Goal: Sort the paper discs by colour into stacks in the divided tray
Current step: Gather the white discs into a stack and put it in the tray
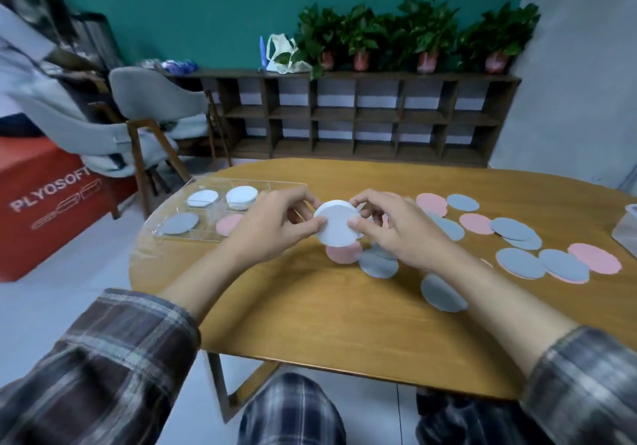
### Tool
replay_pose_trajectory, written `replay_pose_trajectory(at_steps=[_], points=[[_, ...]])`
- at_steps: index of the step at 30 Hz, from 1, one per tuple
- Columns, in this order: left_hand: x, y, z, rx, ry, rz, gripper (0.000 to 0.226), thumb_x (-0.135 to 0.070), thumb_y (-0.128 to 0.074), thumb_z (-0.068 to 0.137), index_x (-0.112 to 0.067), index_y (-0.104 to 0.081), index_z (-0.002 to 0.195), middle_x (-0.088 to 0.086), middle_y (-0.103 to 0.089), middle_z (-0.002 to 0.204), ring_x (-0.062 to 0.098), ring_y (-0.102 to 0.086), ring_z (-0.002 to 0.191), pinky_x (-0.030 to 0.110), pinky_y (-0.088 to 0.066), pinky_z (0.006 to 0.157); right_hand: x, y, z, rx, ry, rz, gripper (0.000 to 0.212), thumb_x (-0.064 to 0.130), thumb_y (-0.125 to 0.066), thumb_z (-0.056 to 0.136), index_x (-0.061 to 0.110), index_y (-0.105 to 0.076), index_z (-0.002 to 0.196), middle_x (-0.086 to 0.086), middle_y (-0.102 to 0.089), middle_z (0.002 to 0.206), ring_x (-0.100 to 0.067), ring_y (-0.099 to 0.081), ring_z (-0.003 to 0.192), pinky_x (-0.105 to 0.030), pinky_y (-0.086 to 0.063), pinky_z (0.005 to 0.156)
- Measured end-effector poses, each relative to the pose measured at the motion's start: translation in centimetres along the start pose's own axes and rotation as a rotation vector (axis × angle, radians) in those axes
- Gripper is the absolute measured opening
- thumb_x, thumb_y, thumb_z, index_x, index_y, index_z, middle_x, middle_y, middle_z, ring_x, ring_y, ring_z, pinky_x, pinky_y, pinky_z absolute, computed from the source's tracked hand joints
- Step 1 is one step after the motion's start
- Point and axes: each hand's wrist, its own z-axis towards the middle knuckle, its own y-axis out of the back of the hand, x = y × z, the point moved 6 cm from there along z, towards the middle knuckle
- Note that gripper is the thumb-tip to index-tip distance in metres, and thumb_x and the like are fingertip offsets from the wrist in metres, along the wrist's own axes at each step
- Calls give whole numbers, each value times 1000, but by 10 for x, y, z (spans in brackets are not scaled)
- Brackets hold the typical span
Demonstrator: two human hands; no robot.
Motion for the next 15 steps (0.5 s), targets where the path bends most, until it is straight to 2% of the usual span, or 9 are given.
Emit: replay_pose_trajectory(at_steps=[4, 7, 9, 11, 15], points=[[35, 42, -6, -13, 63, -69, 12, -28, -81, 90, -23, -73, 99, -3, -77, 91, 11, -72, 84, 22, -54, 74, 26, -27, 40, 35, 19, 3, 17, 34, -70, 96, 27, -69, 111, 15, -72, 92, -10, -57, 79, -7, -39, 70], [55, 75, -11, -38, 96, -46, 9, -25, -81, 90, -21, -75, 95, -4, -74, 91, 1, -66, 80, 11, -47, 73, 41, -52, 72, 56, 52, 29, 16, 38, -71, 95, 29, -69, 108, 13, -72, 89, -11, -57, 76, -14, -42, 66], [70, 93, -13, -44, 107, -29, 8, -28, -81, 90, -24, -76, 95, -6, -74, 92, 4, -67, 84, 13, -48, 74, 48, -68, 93, 68, 56, 49, 15, 39, -71, 93, 31, -69, 106, 11, -73, 89, -9, -56, 72, -16, -42, 64], [90, 110, -13, -62, 130, -20, 9, -31, -81, 90, -25, -76, 95, -5, -75, 93, 7, -67, 84, 22, -52, 76, 54, -84, 115, 73, 55, 71, 13, 38, -72, 92, 31, -69, 102, 10, -73, 87, -6, -53, 66, -19, -43, 64], [133, 138, -11, -126, 210, -29, 13, -34, -81, 90, -24, -76, 96, -5, -76, 92, 14, -69, 83, 29, -55, 74, 62, -120, 157, 105, 41, 103, 12, 37, -73, 90, 31, -69, 100, 12, -72, 83, -4, -50, 61, -31, -46, 66]])
